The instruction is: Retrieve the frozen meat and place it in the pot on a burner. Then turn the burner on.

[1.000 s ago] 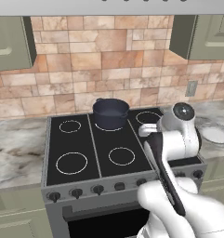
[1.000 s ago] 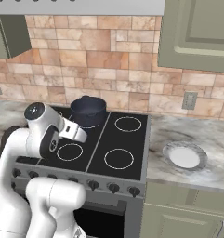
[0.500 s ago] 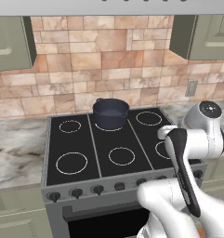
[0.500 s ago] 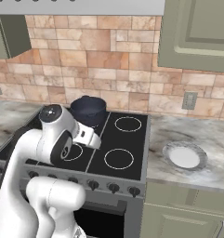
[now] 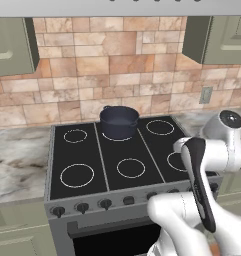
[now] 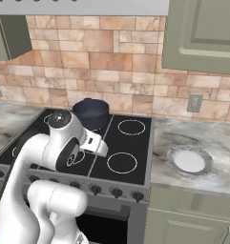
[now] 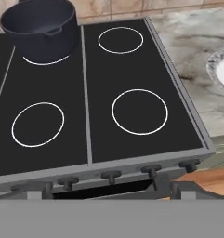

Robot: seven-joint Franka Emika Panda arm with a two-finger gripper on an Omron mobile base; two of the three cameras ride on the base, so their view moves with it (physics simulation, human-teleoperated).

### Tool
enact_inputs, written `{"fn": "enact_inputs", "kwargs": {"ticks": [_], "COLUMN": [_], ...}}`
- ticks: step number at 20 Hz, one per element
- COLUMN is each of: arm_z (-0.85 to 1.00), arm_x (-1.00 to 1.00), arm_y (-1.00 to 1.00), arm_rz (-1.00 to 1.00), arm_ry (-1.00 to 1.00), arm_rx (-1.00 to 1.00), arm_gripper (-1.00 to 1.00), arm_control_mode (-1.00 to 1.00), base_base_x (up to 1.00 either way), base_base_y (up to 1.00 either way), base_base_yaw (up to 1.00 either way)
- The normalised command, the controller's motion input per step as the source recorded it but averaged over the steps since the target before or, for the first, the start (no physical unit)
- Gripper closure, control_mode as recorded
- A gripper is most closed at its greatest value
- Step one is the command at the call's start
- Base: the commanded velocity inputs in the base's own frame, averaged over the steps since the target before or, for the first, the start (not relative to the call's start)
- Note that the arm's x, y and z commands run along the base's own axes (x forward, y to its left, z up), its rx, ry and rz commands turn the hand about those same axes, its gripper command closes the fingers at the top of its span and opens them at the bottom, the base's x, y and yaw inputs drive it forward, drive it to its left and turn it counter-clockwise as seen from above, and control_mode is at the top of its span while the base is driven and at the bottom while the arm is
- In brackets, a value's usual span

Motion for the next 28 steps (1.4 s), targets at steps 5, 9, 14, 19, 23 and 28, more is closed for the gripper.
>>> {"fn": "enact_inputs", "kwargs": {"ticks": [5, 9, 14, 19, 23, 28], "arm_z": [-0.38, -0.45, -0.54, -0.65, -0.61, -0.57], "arm_x": [-0.02, -0.05, 0.0, 0.0, 0.0, 0.0], "arm_y": [-0.16, 0.0, 0.0, -0.03, -0.04, 0.0], "arm_rz": [0.0, 0.0, 0.0, 0.0, 0.01, 0.02], "arm_ry": [0.18, 0.26, 0.34, 0.32, 0.18, 0.07], "arm_rx": [0.0, 0.0, 0.0, 0.07, 0.14, 0.06], "arm_gripper": [-1.0, -1.0, -1.0, -1.0, -1.0, -1.0], "arm_control_mode": [-1.0, -1.0, -1.0, -1.0, -1.0, -1.0], "base_base_x": [0.0, 0.0, 0.0, 0.0, 0.0, 0.0], "base_base_y": [0.0, 0.0, 0.0, 0.0, 0.0, 0.0], "base_base_yaw": [0.0, 0.0, 0.0, 0.0, 0.0, 0.0]}}
